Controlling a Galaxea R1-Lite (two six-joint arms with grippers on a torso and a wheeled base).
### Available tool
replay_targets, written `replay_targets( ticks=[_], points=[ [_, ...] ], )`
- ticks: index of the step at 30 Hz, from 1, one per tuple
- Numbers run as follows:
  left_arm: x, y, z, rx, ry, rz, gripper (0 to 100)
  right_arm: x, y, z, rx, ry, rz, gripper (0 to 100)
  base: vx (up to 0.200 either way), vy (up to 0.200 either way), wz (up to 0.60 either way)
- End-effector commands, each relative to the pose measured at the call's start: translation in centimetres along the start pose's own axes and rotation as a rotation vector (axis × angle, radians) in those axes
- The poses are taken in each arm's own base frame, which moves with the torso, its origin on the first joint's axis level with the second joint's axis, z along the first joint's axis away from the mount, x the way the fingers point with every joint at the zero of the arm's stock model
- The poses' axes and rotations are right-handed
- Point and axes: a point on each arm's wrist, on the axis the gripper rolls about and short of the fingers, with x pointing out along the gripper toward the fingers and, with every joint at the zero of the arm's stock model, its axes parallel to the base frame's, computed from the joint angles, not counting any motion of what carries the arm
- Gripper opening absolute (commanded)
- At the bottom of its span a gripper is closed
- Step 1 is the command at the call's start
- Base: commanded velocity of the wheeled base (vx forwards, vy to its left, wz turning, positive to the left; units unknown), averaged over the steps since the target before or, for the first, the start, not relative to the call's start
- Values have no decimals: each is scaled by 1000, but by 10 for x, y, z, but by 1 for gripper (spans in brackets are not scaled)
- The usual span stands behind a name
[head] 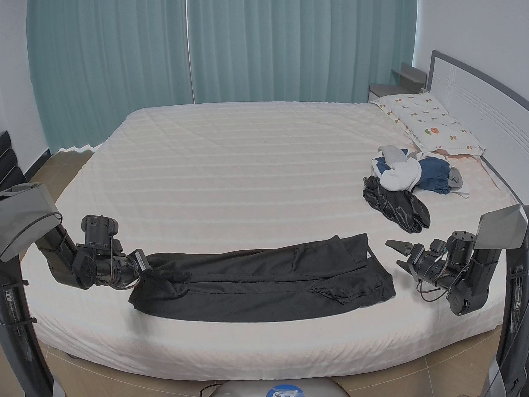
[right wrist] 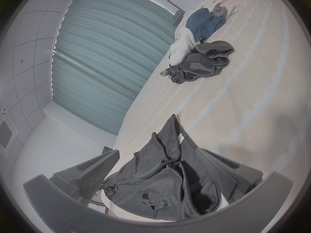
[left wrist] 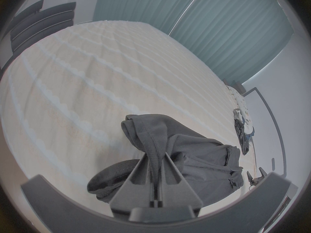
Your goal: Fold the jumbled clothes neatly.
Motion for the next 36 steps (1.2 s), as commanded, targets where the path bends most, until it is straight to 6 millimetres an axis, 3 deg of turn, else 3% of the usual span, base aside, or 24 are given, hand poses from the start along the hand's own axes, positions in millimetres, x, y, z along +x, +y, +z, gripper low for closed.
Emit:
replay_targets(
  ticks=[1,6,7,13,21,26,36],
  points=[
    [-5,-18,9,18,-25,-22,0,0,-1,0,-2,-4,3,100,0,-200,0],
    [-4,-26,11,-10,-31,1,0,0,-1,0,-2,-4,3,100,0,-200,0],
    [-8,-36,12,-18,-26,12,0,0,-1,0,-2,-4,3,100,0,-200,0],
    [-15,-54,11,5,2,9,0,0,0,0,-3,-2,3,100,0,-200,0],
    [-14,-91,10,15,49,53,0,1,-1,-2,-1,3,2,100,0,-200,0],
    [-15,-127,3,-14,89,47,0,1,-1,-3,0,6,1,100,0,-200,0],
    [9,-158,-13,22,162,66,0,2,0,-5,-2,12,3,100,0,-200,0]
  ],
)
